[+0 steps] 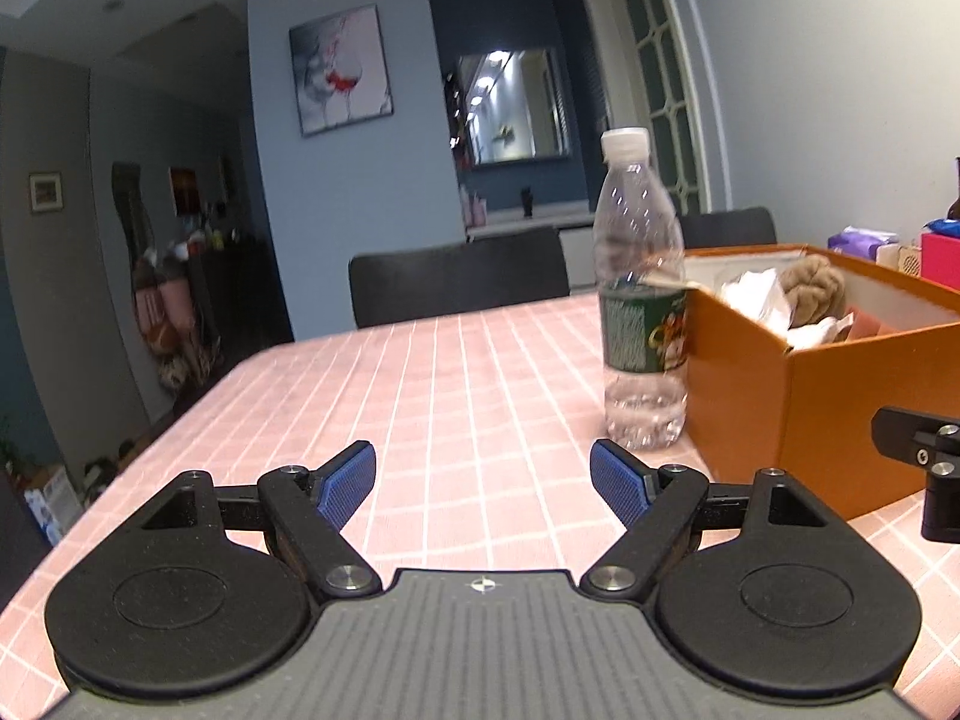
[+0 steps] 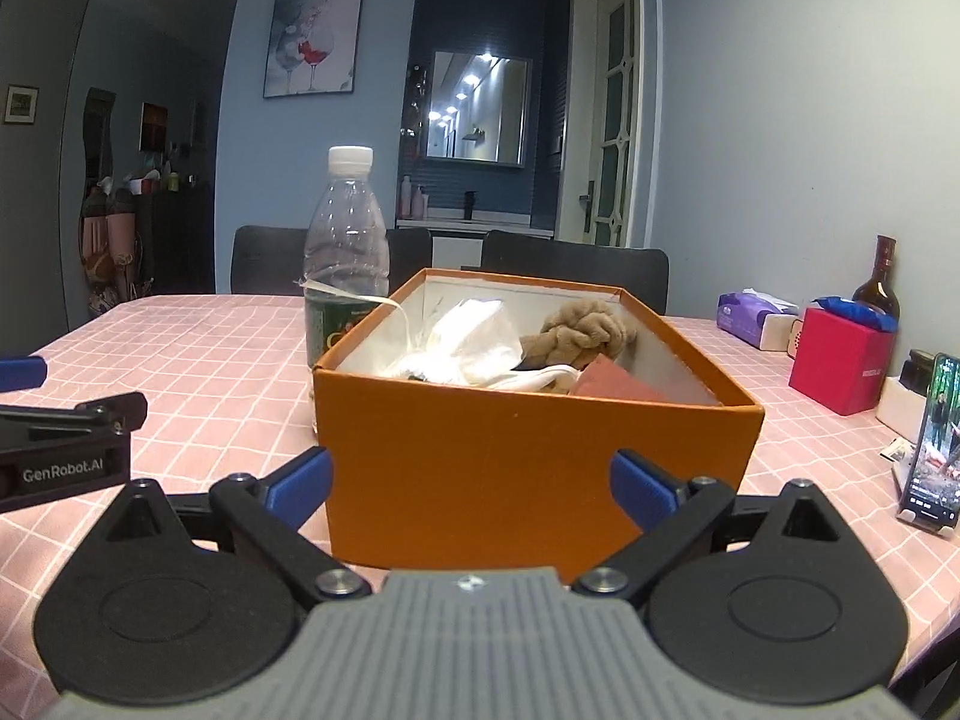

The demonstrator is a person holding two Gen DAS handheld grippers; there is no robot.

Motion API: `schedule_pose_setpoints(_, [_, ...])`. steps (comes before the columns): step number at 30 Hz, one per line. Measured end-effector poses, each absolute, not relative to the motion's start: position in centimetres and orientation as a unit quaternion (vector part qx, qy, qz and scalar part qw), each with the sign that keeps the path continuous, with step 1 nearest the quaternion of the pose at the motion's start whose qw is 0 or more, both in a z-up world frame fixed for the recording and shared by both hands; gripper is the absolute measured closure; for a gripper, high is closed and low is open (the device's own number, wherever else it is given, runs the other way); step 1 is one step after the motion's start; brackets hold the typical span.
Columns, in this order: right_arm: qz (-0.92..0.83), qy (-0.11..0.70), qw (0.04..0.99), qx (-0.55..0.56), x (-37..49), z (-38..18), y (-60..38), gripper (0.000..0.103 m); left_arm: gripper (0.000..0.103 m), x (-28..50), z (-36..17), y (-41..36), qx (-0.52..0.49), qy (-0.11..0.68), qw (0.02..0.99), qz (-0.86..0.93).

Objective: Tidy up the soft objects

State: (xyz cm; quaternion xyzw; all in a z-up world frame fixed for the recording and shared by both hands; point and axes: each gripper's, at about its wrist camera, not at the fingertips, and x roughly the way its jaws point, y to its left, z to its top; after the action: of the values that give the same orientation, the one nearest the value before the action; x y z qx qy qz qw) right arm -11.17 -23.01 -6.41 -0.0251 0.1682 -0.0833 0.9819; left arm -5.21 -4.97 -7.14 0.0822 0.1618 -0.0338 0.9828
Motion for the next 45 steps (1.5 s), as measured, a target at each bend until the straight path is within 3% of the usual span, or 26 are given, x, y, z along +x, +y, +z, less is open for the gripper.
schedule_pose_setpoints(45, [-0.095,0.163,0.982,-0.006,-11.46,-5.95,-22.94,0.006,0.008,-5.73,-6.61,-4.54,0.08,0.167,0.982,-0.022])
